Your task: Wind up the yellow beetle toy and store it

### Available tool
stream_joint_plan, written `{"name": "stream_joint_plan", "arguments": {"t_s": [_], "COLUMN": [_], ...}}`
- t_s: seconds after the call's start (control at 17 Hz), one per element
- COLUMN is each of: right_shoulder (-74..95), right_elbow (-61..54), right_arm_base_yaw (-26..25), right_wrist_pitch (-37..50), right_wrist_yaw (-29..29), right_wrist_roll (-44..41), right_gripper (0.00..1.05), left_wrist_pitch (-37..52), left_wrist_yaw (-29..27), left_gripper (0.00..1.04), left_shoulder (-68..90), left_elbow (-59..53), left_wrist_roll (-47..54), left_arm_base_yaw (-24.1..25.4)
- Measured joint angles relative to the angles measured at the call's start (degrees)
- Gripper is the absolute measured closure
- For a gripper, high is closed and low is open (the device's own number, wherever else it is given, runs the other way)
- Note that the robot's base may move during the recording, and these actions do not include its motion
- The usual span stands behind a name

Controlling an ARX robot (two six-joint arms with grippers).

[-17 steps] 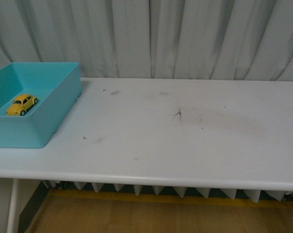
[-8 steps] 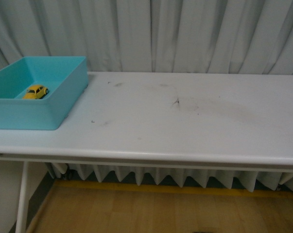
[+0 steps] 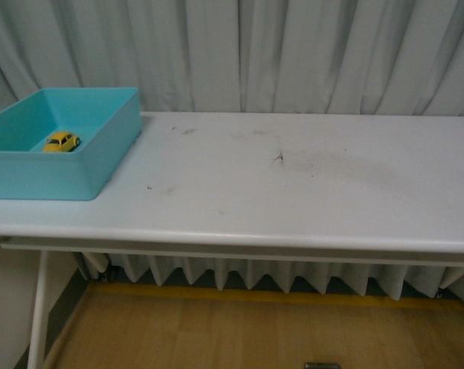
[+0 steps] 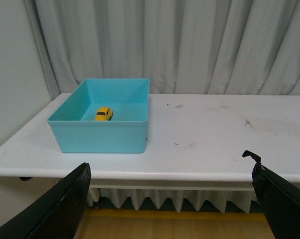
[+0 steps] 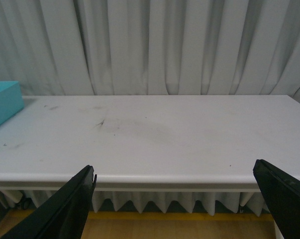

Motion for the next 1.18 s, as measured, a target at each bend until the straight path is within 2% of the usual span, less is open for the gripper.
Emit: {"name": "stream_joint_plan", "arguments": {"t_s": [1.18], "right_shoulder": [0.0], "right_elbow": [0.0], "right_arm_base_yaw": [0.0], "right_wrist_pitch": [0.0], "right_wrist_yaw": [0.0], "right_wrist_roll": [0.0], "right_gripper": [0.06], "left_wrist_pitch": [0.0], "left_wrist_yaw": [0.0], "left_gripper": [0.07], "left_shoulder": [0.0], "left_elbow": [0.0], "left_wrist_roll": [0.0], "left_arm_base_yaw": [0.0]}}
